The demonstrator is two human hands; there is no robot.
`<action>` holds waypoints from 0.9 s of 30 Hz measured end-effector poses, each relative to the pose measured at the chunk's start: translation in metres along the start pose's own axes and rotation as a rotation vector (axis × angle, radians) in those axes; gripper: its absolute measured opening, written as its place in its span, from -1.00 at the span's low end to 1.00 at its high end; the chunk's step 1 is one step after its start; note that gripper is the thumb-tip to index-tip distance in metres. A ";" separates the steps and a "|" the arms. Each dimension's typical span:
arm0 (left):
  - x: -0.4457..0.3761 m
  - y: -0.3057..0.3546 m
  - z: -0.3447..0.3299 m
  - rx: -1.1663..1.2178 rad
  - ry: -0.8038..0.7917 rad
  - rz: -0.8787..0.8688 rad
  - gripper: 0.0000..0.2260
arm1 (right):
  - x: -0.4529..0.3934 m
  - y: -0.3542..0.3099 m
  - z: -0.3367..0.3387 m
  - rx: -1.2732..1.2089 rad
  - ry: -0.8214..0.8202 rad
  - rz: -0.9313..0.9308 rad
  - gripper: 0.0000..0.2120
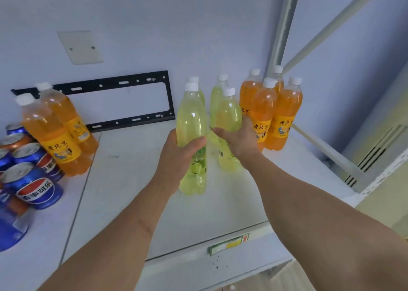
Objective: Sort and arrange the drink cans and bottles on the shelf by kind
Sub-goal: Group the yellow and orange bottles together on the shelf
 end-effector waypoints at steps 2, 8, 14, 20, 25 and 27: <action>-0.009 -0.006 -0.001 -0.008 0.046 0.013 -0.49 | -0.010 0.004 0.000 -0.050 -0.021 0.008 -0.17; -0.024 -0.019 -0.007 -0.034 0.122 0.032 -0.41 | -0.024 0.008 0.001 -0.121 -0.077 0.051 -0.28; -0.029 -0.028 -0.009 -0.074 0.178 0.055 -0.39 | -0.030 0.015 0.004 -0.040 -0.132 0.039 -0.15; -0.043 -0.024 -0.009 -0.241 0.188 0.048 -0.41 | -0.012 0.054 0.008 0.263 -0.254 -0.147 -0.24; -0.052 -0.025 -0.014 -0.274 0.152 0.040 -0.40 | 0.018 0.072 0.016 0.855 -0.393 -0.129 -0.51; -0.054 -0.024 -0.016 -0.298 0.143 0.036 -0.38 | 0.030 0.068 0.015 1.011 -0.443 -0.027 -0.61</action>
Point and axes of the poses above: each hand's wrist, its own x-axis away from the middle knuckle, its own z-axis out of the back of the hand, y = z × x, the point moved 6 cm from there along -x, towards the middle knuckle, and after that the axes turned 5 degrees about -x, right-handed, at the moved point
